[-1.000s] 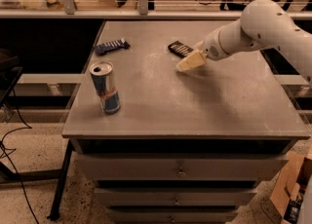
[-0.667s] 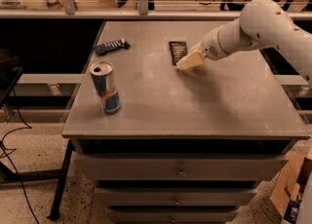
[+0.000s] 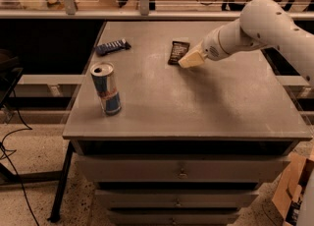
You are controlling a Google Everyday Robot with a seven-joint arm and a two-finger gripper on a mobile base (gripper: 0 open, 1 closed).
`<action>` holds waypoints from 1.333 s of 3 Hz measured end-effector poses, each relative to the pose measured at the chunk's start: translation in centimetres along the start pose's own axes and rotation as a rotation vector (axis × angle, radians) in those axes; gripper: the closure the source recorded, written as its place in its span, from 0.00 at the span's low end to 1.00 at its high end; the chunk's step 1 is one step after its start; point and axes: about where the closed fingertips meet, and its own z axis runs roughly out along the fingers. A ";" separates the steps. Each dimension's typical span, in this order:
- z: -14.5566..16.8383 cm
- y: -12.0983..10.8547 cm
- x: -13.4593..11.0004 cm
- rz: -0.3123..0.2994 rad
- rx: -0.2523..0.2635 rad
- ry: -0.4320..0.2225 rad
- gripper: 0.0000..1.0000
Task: Move rxbar chocolate near redbull can
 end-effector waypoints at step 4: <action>-2.8 0.1 -1.7 -0.060 0.031 -0.051 1.00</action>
Offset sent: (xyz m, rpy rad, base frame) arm -0.0064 -0.0104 -0.0040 -0.0113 0.0056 -0.0126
